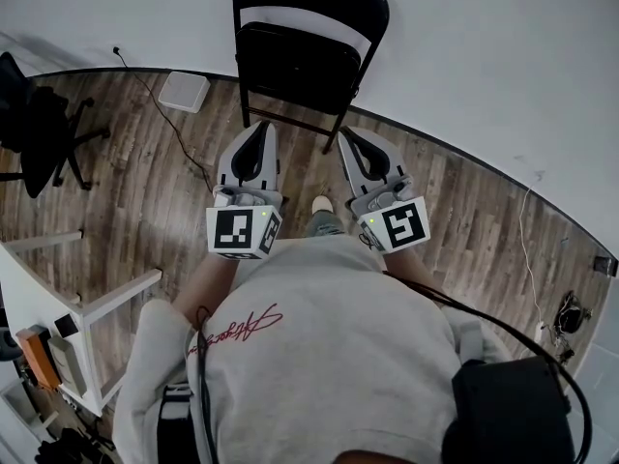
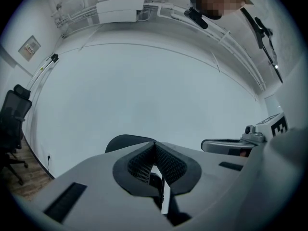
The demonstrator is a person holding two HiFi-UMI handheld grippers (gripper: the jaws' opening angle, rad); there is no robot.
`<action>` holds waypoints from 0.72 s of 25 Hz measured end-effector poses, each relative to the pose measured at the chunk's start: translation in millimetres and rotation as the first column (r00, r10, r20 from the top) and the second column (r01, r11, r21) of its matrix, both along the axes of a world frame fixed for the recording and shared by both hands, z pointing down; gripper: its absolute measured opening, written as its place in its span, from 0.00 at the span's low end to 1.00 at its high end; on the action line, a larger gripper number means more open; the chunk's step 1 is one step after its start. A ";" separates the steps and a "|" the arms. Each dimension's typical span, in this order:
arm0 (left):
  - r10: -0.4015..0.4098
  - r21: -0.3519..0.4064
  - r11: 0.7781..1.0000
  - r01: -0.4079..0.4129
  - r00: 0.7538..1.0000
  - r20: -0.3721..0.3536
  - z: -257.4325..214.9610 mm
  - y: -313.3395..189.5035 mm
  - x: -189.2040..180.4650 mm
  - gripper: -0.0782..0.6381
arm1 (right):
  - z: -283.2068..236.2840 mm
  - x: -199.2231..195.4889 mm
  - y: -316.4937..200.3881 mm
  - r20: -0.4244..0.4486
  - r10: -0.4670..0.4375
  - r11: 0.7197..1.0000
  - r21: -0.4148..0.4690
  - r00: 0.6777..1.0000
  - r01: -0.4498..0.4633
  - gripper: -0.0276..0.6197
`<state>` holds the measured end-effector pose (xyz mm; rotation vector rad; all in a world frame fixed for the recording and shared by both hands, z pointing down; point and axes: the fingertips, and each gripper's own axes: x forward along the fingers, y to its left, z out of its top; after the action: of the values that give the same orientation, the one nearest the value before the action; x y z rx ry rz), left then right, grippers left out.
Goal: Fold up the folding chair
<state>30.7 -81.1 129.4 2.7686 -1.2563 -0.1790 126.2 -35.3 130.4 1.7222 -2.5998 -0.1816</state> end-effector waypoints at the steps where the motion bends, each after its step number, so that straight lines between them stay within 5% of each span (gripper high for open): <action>1: -0.002 0.006 1.000 0.002 1.000 0.007 -0.4 2.7 -2.4 0.13 | 0.6 -1.3 3.3 0.005 -0.001 1.000 -0.005 1.000 0.001 0.07; 18: -0.039 -0.095 0.995 0.038 0.999 -0.006 15.7 10.7 -35.9 0.13 | -4.6 -19.0 24.4 -0.013 -0.011 1.000 0.004 1.000 0.011 0.07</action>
<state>-5.2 -70.4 145.1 2.6630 -1.2817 -0.1292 107.2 -10.9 125.8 1.7030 -2.6019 -0.1980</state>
